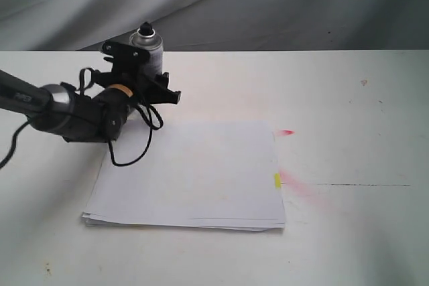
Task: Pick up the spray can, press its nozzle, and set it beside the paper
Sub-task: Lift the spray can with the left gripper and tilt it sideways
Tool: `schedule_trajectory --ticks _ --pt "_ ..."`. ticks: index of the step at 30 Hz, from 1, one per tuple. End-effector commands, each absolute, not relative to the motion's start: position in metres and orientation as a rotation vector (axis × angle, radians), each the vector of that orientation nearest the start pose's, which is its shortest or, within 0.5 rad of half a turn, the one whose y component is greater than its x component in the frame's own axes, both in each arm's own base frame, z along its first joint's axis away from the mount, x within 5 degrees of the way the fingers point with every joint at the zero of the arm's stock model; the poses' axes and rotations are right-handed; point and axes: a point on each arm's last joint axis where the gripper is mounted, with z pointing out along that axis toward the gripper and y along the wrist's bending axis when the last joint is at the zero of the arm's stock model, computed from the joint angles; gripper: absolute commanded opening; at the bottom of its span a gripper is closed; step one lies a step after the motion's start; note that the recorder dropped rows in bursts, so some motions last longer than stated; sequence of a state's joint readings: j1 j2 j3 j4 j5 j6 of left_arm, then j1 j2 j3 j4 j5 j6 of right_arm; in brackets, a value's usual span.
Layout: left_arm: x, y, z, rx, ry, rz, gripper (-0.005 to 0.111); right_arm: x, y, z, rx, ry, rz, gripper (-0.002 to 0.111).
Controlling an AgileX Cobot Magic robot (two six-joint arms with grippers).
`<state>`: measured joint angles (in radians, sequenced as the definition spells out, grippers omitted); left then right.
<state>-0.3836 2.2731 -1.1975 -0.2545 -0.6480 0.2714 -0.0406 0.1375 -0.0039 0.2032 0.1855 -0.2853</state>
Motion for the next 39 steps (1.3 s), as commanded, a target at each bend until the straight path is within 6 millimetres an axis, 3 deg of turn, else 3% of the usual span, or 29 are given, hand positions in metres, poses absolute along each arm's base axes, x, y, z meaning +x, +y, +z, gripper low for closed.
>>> schedule_trajectory --ticks 1,6,12,17,24,30,39 --pt "0.420 -0.158 0.153 0.407 1.881 -0.066 0.000 0.065 0.000 0.189 -0.057 1.794 -0.059 0.000" --pt "0.398 -0.156 0.208 0.483 1.978 -0.122 0.000 0.065 0.000 0.189 -0.057 1.794 -0.059 0.000" --pt "0.360 -0.144 0.236 0.575 2.012 -0.113 0.000 0.065 0.000 0.189 -0.057 1.794 -0.059 0.000" --pt "0.322 -0.129 0.226 0.593 2.071 -0.109 0.000 0.065 0.000 0.189 -0.057 1.794 -0.059 0.000" --pt "0.285 -0.117 0.192 0.723 2.121 -0.041 0.000 0.065 0.000 0.189 -0.057 1.794 -0.059 0.000" --pt "0.277 -0.126 0.189 0.875 1.967 0.049 0.000 0.065 0.000 0.189 -0.057 1.794 -0.059 0.000" --pt "0.275 -0.130 0.189 0.945 1.938 0.071 0.000 0.065 0.000 0.189 -0.057 1.794 -0.059 0.000"
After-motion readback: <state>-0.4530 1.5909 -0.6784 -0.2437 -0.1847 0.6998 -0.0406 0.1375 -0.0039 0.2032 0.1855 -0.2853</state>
